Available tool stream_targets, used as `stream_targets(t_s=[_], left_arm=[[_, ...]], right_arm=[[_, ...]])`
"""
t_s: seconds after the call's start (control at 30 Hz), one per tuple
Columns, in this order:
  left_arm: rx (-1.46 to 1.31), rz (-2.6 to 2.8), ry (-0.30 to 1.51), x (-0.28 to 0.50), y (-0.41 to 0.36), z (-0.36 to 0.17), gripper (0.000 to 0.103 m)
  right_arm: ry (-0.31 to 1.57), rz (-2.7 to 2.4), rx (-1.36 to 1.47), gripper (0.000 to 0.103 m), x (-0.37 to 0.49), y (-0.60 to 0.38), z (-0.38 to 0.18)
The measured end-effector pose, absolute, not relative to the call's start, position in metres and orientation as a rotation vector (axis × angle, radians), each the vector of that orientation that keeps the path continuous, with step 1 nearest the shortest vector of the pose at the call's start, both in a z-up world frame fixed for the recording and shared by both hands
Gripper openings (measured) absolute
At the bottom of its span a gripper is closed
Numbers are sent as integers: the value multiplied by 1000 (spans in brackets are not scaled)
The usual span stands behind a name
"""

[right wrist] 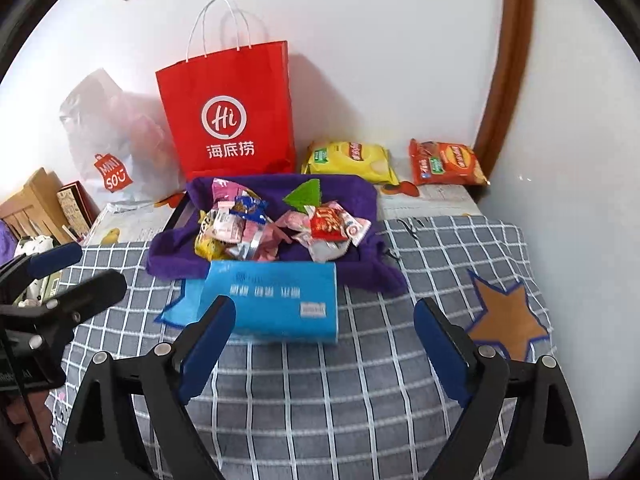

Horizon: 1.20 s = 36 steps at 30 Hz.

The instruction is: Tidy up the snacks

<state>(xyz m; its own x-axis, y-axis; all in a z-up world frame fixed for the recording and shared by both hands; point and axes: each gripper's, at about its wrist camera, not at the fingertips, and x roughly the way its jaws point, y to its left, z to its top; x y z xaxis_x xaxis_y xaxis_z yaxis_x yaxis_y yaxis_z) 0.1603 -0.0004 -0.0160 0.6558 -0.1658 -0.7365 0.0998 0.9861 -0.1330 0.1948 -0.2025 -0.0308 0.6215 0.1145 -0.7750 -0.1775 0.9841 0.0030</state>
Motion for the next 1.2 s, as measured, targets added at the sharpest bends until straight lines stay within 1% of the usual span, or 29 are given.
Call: stream_targets(t_s=[0.17,0.7,1.2], left_arm=[[-74,-104,827,133,1,-11,94],[-97,-111,779,75,-14,-1,94],[-88,-104,754,59,-15,9,94]], right_arm=[[849,164,-56,97,169,-214,-26],[809,162,-37,98,115,-230,-19],[783,173,-34,98,98,-229,-12]])
